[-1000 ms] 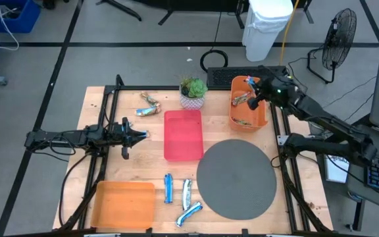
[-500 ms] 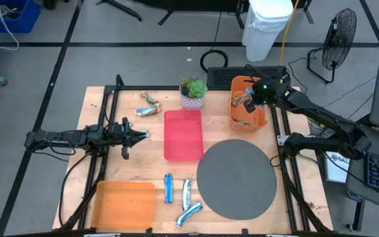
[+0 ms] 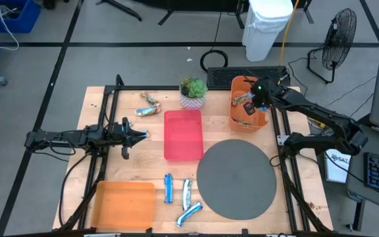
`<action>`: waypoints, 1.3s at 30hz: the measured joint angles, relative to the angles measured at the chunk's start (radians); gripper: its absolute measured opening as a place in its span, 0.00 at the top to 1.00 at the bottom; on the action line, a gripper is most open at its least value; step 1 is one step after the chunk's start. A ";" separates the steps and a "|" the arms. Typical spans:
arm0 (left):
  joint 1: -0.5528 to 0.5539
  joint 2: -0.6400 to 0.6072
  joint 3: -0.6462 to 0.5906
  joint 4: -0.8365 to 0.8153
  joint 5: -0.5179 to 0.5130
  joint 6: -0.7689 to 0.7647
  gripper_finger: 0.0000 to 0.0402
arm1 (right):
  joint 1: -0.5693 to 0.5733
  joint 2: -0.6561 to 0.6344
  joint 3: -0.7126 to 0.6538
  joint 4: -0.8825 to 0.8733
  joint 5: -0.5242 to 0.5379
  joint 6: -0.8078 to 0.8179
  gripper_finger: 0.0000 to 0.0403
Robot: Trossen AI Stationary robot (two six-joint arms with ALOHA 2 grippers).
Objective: Pick and place Granola Bars by type
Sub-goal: Put the green/red granola bar into the top right orange bin
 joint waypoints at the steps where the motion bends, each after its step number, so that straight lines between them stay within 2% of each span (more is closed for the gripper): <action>1: 0.000 0.000 0.000 0.000 0.000 0.000 0.82 | 0.000 0.003 0.000 -0.010 0.022 0.000 1.00; 4: 0.000 0.000 0.000 0.000 0.000 0.000 0.82 | -0.005 0.009 -0.001 -0.041 0.077 0.030 1.00; 10: 0.000 0.000 0.000 0.000 0.000 0.000 0.82 | -0.012 0.010 -0.025 0.002 0.060 0.099 1.00; 15: 0.000 0.000 0.000 0.000 0.000 0.000 0.82 | -0.014 0.010 -0.087 0.087 0.204 0.231 1.00; 19: 0.000 0.000 0.000 0.000 0.000 0.000 0.82 | -0.017 0.010 -0.151 0.210 0.257 0.258 1.00; 26: 0.000 0.000 0.000 0.000 0.000 0.000 0.82 | -0.017 0.010 -0.225 0.408 0.230 0.261 1.00; 35: 0.000 0.000 0.000 0.000 0.000 0.000 0.82 | -0.017 0.009 -0.226 0.417 0.227 0.343 1.00; 39: 0.000 0.000 0.000 0.000 0.000 0.000 0.82 | -0.014 0.009 -0.226 0.421 0.159 0.382 1.00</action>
